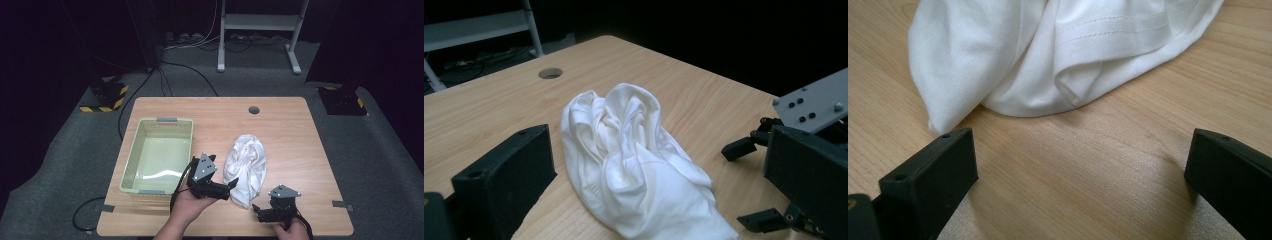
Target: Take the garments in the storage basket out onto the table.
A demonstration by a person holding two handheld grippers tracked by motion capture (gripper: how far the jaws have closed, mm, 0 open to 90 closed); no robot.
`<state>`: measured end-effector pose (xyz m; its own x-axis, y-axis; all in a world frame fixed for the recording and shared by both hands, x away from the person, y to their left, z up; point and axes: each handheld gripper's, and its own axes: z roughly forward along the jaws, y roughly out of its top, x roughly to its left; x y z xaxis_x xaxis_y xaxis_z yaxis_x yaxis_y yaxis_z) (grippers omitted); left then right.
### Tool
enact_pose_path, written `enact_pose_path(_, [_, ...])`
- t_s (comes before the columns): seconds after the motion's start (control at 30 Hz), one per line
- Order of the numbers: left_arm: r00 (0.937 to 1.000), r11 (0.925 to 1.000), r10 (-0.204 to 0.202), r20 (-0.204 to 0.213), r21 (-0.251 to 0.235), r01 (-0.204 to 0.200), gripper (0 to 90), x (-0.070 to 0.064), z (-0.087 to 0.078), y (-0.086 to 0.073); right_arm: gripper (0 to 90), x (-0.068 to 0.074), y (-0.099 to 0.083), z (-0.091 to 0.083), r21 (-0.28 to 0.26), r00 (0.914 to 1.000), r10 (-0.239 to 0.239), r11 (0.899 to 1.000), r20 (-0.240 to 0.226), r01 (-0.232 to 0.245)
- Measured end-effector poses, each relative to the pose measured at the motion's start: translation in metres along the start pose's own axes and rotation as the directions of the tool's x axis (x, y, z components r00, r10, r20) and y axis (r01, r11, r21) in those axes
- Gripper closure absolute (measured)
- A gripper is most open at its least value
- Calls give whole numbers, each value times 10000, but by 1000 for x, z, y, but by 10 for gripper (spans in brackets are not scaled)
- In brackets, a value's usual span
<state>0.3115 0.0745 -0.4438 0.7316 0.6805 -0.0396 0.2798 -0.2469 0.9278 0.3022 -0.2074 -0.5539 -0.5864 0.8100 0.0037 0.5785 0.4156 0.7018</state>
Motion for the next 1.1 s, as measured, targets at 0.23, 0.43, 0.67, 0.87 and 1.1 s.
enact_pose_path(0.23, [9998, 9997, 174, -38, -158, -175, 4, -4, -15, -10, 0, 0, 0, 0, 6, 10000, -14, 10000, 11, 14])
enact_pose_path(0.43, [9998, 9998, 213, 44, 21, -213, 8, -6, -28, -20, 0, 0, 0, 0, 7, 10000, -18, 10000, 17, 18])
enact_pose_path(0.67, [9999, 9998, 155, 75, -113, -154, 8, -9, -42, -32, 0, 0, 0, 0, -16, 10000, 13, 10000, -20, -13])
enact_pose_path(0.87, [9985, 9985, 527, -114, 121, -525, 16, -11, -47, -43, 0, 0, 0, 0, 5, 10000, -18, 10000, 16, 18])
enact_pose_path(1.1, [9985, 9985, 537, -97, 131, -536, 4, -14, -48, -55, 0, 0, 0, 0, -4, 10000, 12, 10000, -10, -12])
